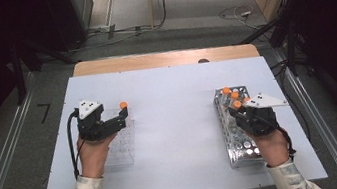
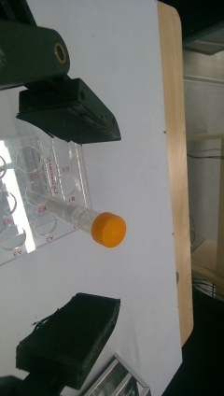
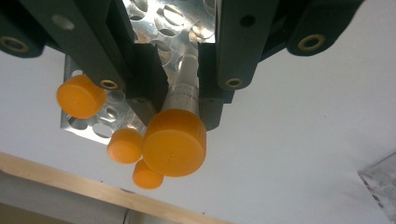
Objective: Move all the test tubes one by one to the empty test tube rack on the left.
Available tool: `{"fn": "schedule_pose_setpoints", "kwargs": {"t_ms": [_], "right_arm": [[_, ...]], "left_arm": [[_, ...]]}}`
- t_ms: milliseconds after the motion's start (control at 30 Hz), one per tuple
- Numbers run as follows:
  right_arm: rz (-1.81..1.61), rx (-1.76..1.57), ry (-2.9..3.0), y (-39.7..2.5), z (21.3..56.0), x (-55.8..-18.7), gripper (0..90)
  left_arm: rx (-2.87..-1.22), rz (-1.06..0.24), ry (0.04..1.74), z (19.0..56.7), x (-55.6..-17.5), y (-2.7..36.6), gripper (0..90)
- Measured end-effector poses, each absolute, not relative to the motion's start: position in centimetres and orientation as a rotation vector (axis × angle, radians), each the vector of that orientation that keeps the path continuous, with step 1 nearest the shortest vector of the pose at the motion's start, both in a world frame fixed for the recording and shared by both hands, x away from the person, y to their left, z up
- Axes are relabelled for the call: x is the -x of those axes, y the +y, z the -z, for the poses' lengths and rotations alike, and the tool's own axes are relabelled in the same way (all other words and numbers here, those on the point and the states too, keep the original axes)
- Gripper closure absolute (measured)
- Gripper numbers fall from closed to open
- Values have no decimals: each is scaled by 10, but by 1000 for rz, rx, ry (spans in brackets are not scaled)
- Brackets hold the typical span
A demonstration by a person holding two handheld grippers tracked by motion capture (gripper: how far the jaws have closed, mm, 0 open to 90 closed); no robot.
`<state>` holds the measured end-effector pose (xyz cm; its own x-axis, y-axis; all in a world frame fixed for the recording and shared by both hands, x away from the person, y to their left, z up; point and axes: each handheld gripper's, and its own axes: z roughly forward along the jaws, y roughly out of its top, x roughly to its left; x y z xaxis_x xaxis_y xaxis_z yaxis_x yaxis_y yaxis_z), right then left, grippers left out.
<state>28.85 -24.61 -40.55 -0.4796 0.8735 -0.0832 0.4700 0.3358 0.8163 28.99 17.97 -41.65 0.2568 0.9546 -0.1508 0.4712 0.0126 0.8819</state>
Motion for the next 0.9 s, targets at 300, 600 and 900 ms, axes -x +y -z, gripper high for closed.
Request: {"fn": "schedule_pose_setpoints", "kwargs": {"t_ms": [300,600,900], "right_arm": [[-1073,-1130,2049,-246,388,-276,708],[-1120,-1072,2037,-241,375,-265,708],[-1148,-1026,2092,-225,381,-260,708]], "left_arm": [[-1599,-655,1352,416,-289,180,167],[-1599,-652,1342,415,-288,178,167],[-1600,-652,1335,414,-287,176,167]]}}
